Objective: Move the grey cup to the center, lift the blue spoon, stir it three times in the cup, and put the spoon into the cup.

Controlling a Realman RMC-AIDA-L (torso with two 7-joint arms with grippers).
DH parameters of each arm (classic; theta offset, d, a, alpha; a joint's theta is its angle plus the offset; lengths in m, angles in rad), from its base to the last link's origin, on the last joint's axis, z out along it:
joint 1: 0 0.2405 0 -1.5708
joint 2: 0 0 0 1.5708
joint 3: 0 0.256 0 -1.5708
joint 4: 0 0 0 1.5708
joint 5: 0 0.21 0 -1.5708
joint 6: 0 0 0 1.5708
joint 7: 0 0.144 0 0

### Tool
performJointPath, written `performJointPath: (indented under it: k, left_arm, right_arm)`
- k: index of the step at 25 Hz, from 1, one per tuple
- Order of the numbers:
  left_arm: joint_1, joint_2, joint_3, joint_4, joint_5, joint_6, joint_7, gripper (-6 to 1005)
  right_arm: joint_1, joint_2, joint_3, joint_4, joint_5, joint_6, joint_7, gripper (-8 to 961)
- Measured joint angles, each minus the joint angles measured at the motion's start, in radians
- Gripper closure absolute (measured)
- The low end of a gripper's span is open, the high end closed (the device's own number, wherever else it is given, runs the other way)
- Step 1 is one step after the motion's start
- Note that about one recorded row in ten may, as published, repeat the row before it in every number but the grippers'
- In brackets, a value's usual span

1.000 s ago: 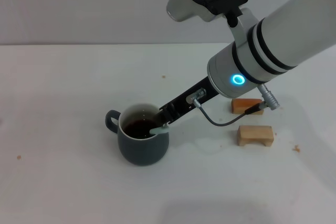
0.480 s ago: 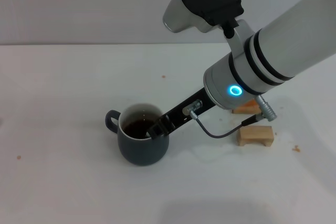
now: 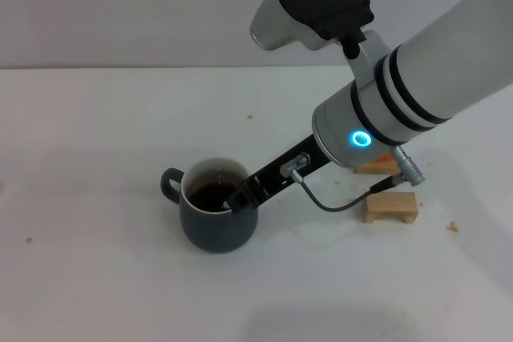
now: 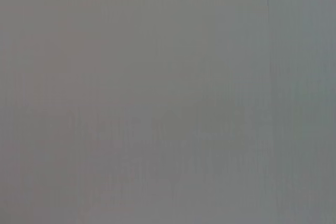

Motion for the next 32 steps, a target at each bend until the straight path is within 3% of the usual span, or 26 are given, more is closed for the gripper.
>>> performJointPath:
  k: [27, 32]
  left_arm:
    - [-0.002, 0.002, -0.001, 0.000, -0.004, 0.004, 0.000, 999]
    - [0.000, 0.002, -0.002, -0.002, -0.006, 0.006, 0.000, 998]
  right_arm:
    - [-0.011, -0.002, 0.009, -0.001, -0.017, -0.006, 0.005, 725]
    - [-0.003, -0.002, 0.002, -0.004, -0.018, -0.006, 0.001, 782]
